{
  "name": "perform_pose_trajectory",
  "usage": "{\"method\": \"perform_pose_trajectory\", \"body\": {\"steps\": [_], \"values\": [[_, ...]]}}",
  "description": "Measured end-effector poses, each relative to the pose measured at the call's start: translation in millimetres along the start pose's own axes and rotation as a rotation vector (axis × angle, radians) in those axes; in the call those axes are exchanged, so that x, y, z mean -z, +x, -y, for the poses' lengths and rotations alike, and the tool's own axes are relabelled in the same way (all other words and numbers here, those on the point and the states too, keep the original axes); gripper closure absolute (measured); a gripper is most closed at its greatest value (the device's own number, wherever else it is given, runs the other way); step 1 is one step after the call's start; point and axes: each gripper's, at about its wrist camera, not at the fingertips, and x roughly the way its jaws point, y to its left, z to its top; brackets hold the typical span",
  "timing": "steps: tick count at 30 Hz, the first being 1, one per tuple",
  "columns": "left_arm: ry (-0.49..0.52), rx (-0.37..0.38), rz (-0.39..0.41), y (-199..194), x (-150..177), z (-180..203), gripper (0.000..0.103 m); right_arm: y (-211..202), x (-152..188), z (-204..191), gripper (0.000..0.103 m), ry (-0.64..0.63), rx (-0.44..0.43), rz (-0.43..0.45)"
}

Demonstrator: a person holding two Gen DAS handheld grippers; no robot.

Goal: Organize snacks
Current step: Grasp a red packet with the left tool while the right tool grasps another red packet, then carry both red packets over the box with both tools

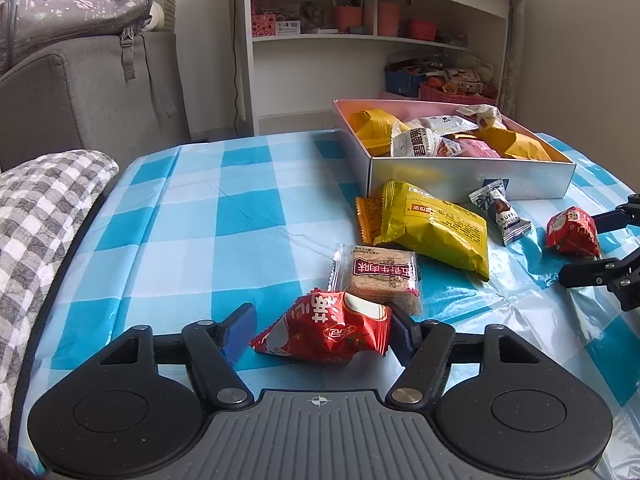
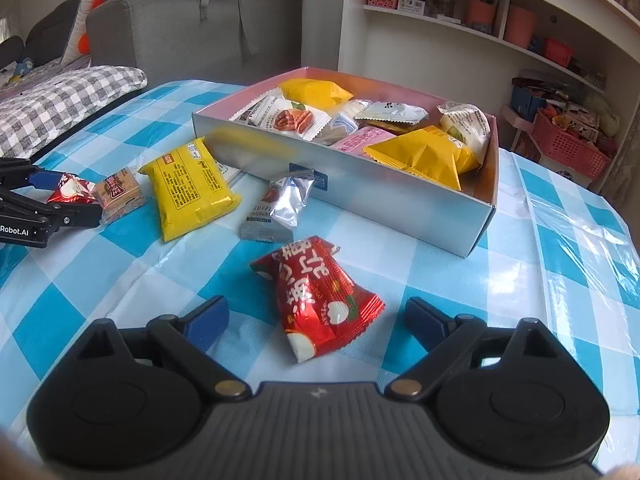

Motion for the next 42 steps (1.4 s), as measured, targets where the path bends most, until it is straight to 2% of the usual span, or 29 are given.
{"method": "perform_pose_trajectory", "body": {"steps": [1, 5, 9, 10, 14, 23, 42], "values": [[0.001, 0.002, 0.0, -0.5, -0.2, 0.1, 0.045, 0.1, -1.5, -0.1, 0.018, 0.0, -0.001, 0.002], [0.021, 0.005, -0.001, -3.3, 0.1, 2.4, 0.051, -0.7, -5.5, -1.4, 0.034, -0.001, -0.003, 0.008], [0.031, 0.002, -0.003, -6.2, 0.3, 3.8, 0.059, -1.6, -8.5, -3.3, 0.043, -0.006, -0.003, 0.014], [0.034, 0.0, -0.002, -7.0, 0.2, 4.0, 0.061, -1.5, -9.2, -3.6, 0.048, -0.007, -0.005, 0.014], [0.038, -0.004, -0.004, -8.5, -0.4, 4.3, 0.065, -3.1, -11.3, -5.8, 0.058, -0.019, -0.007, 0.019], [0.033, -0.005, 0.0, -13.4, -3.0, 5.8, 0.067, -7.1, -12.5, -9.2, 0.063, -0.045, 0.005, 0.037], [0.007, 0.019, 0.012, -29.6, -14.3, 5.4, 0.067, -18.4, -22.5, -8.9, 0.063, -0.023, -0.003, 0.069]]}}
